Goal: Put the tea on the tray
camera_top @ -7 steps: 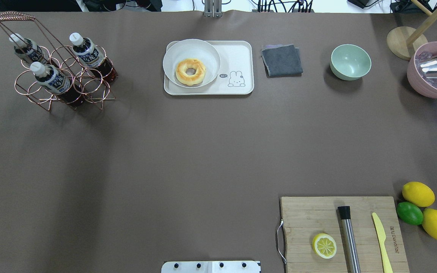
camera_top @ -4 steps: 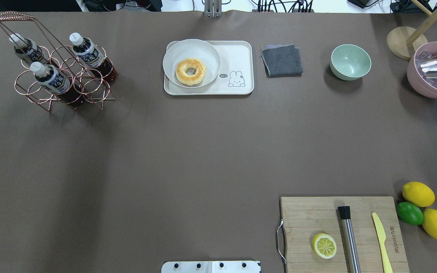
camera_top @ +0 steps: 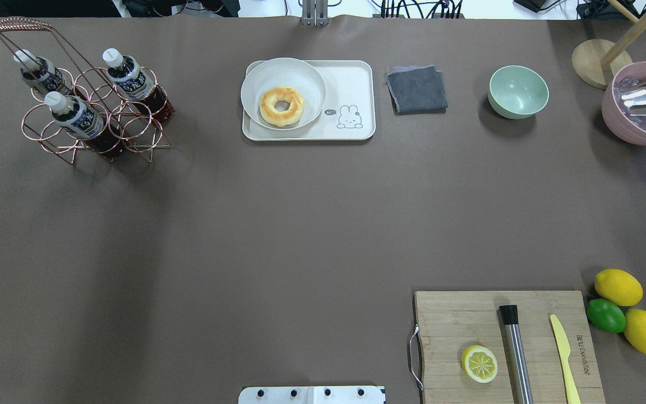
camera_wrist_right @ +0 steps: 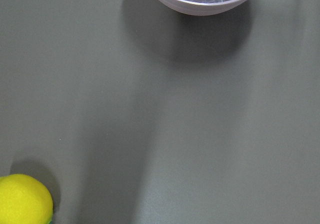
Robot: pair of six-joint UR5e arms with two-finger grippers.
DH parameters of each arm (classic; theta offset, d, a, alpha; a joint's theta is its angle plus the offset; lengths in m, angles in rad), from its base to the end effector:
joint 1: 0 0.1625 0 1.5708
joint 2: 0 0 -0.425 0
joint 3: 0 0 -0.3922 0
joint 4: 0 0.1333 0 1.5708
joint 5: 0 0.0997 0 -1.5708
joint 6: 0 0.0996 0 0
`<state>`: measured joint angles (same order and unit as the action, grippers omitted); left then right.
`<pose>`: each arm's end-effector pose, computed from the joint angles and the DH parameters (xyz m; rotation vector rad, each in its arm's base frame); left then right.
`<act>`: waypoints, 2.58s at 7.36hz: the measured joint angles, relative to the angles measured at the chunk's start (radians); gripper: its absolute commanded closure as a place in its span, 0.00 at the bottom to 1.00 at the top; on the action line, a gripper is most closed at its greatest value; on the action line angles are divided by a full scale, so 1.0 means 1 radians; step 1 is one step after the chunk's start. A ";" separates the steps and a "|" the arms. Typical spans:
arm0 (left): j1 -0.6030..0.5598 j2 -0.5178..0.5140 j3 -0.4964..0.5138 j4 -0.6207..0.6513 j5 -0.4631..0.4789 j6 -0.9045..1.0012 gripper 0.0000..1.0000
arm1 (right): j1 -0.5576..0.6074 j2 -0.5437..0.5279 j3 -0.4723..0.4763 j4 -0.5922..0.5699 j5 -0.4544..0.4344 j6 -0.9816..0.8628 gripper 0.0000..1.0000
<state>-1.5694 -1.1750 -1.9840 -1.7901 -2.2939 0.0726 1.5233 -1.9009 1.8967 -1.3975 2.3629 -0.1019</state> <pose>-0.0669 -0.3428 0.5970 0.2519 0.7117 0.1560 0.0450 -0.3670 0.6184 0.1819 -0.7869 -0.2082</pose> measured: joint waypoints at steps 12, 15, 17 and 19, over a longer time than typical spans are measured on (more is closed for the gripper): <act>-0.003 0.022 -0.035 0.002 -0.087 -0.007 0.03 | 0.000 0.000 0.006 0.000 0.014 0.004 0.00; -0.005 0.016 -0.035 -0.002 -0.088 -0.030 0.03 | 0.000 0.002 0.005 0.002 0.029 0.004 0.00; -0.004 0.014 -0.042 -0.032 -0.086 -0.098 0.02 | 0.000 0.008 0.003 0.006 0.026 0.004 0.00; 0.004 0.016 -0.044 -0.050 -0.080 -0.113 0.03 | 0.001 0.006 0.004 0.009 0.026 0.003 0.00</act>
<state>-1.5658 -1.1588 -2.0282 -1.8405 -2.3742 -0.0402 1.5240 -1.8944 1.9011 -1.3888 2.3885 -0.0993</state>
